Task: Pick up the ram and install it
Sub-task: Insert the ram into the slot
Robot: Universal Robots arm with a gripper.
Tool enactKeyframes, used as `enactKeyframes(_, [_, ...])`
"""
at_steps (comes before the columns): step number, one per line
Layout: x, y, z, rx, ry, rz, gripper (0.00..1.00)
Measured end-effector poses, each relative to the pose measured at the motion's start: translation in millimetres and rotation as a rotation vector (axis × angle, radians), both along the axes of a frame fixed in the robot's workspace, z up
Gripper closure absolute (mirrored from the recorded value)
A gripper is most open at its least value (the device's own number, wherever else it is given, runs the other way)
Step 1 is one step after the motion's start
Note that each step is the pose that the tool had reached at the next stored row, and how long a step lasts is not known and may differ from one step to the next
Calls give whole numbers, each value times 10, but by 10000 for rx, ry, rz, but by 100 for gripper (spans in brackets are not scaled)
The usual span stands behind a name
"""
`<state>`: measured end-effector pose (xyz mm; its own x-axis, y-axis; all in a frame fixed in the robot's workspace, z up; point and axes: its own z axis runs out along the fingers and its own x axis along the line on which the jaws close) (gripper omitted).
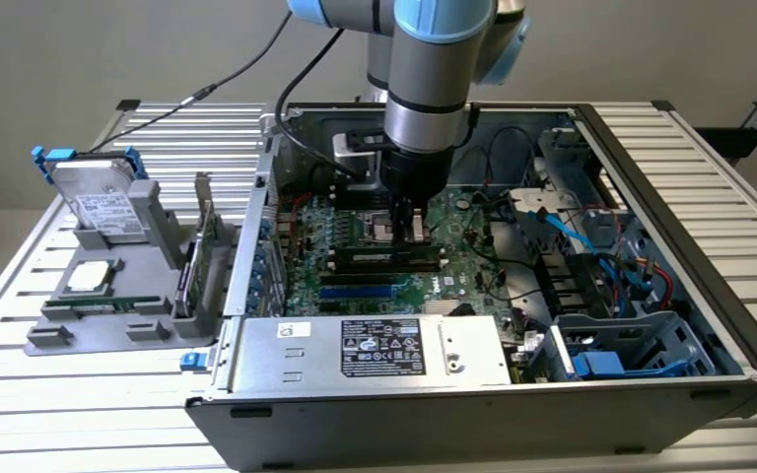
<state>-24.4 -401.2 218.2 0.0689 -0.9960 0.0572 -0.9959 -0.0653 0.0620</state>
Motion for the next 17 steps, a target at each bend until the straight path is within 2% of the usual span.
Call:
enactKeyframes(6, [1, -7, -4, 0, 31, 0, 86])
enactKeyframes(17, [12, -7, -7, 0, 40, -30, 86])
